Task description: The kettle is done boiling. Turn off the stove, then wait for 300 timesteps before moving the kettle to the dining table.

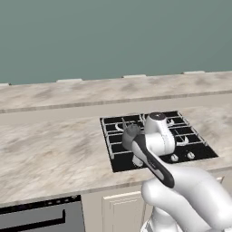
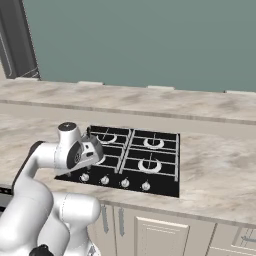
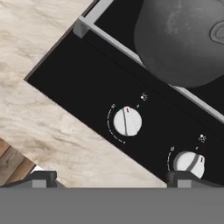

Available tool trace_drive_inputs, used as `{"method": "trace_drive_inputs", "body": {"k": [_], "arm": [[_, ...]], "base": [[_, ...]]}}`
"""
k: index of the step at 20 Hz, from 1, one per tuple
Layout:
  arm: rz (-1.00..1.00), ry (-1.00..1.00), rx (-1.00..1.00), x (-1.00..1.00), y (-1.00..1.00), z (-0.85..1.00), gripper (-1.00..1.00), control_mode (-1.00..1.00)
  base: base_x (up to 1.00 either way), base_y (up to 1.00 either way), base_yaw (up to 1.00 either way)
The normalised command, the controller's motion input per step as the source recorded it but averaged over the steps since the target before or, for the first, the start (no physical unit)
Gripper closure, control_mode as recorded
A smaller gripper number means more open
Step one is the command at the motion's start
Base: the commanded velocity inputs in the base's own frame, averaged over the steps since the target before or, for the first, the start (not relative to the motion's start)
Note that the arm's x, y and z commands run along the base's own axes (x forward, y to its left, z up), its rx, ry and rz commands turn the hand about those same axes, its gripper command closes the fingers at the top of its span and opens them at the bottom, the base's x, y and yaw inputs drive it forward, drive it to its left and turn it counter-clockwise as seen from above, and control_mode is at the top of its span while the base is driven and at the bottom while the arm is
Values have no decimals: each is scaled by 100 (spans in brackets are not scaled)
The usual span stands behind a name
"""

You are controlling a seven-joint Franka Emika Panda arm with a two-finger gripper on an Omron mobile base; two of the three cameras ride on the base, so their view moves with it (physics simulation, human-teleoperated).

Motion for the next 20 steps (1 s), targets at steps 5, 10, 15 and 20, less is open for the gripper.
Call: {"method": "trace_drive_inputs", "body": {"k": [5,10,15,20], "arm": [[0,0,0,11,0,-6,-100,-100],[0,0,0,13,0,-15,-100,-100],[0,1,0,5,0,-23,-100,-100],[0,0,0,0,-1,-26,-100,-100]], "base": [[0,0,0],[0,0,0],[0,0,0],[0,0,0]]}}
